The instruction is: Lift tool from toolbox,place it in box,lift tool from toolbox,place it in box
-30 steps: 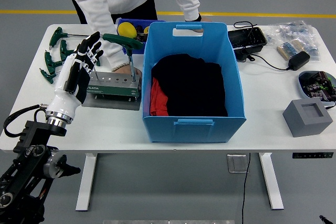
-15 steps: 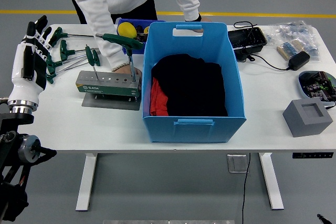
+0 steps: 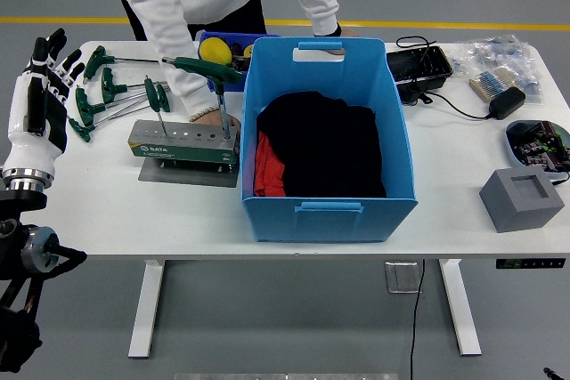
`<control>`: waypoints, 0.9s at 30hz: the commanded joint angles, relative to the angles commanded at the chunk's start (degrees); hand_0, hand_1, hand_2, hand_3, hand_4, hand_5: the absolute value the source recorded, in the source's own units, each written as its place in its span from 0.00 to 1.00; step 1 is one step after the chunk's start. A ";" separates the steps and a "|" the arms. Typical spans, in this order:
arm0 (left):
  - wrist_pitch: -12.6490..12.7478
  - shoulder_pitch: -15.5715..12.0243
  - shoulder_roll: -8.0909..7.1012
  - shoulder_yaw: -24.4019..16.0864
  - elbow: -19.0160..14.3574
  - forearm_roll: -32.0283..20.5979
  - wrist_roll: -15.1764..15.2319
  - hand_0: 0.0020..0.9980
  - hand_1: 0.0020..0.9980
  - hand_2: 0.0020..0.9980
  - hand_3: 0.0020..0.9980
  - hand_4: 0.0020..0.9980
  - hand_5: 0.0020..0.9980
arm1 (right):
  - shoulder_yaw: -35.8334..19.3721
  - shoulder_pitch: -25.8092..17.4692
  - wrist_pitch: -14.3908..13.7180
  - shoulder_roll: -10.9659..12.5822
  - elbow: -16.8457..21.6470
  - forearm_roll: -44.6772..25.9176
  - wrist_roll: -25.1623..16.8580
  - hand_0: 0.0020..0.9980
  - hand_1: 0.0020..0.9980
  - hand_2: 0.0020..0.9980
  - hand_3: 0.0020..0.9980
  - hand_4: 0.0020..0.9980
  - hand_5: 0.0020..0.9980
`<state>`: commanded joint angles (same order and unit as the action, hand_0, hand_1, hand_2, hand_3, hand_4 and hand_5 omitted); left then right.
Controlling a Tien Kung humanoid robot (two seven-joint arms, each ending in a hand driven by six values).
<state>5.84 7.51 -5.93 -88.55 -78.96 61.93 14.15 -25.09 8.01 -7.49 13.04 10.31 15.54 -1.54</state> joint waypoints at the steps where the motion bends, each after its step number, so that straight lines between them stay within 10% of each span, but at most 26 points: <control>1: 0.07 -0.14 0.08 0.06 0.00 0.04 0.04 0.85 0.88 0.96 0.88 0.93 0.91 | -0.75 -0.24 -0.03 -0.07 0.00 0.72 0.14 0.69 0.67 0.72 0.57 0.78 0.71; 6: 2.03 0.18 0.51 2.41 -1.71 2.99 1.03 0.85 0.87 0.95 0.88 0.94 0.83 | -0.96 -0.86 0.11 0.49 0.00 1.05 0.12 0.69 0.67 0.72 0.57 0.78 0.72; 11: 10.35 0.30 -0.81 6.94 -10.19 14.77 1.76 0.85 0.87 0.95 0.88 0.94 0.83 | 5.40 -0.89 0.59 0.75 0.00 -6.01 -2.02 0.69 0.67 0.72 0.57 0.78 0.72; 12: 11.76 0.46 -1.10 7.67 -11.95 17.01 1.62 0.77 0.82 0.90 0.86 1.00 0.65 | 5.69 -0.90 0.59 0.74 0.00 -6.32 -2.01 0.69 0.67 0.72 0.57 0.78 0.72; 14: 13.31 1.25 -2.03 9.45 -14.81 21.85 0.85 0.77 0.82 0.90 0.86 1.00 0.65 | 5.43 -1.17 0.60 0.66 0.00 -6.09 -1.92 0.69 0.67 0.72 0.57 0.78 0.72; 20: 12.05 7.78 -5.04 16.14 -17.29 36.37 -6.14 0.78 0.84 0.91 0.87 1.00 0.59 | 5.37 -1.56 0.84 0.57 0.00 -5.92 -1.63 0.69 0.67 0.72 0.57 0.78 0.72; 27: 4.34 17.63 -6.64 24.48 -13.59 53.48 -14.17 0.81 0.87 0.94 0.91 1.00 0.52 | 1.61 -1.53 0.57 0.44 0.00 -2.81 -0.90 0.69 0.67 0.72 0.57 0.78 0.72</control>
<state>10.19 25.13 -12.57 -64.07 -92.55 115.41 -0.02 -23.48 6.48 -6.92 13.48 10.31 12.73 -2.44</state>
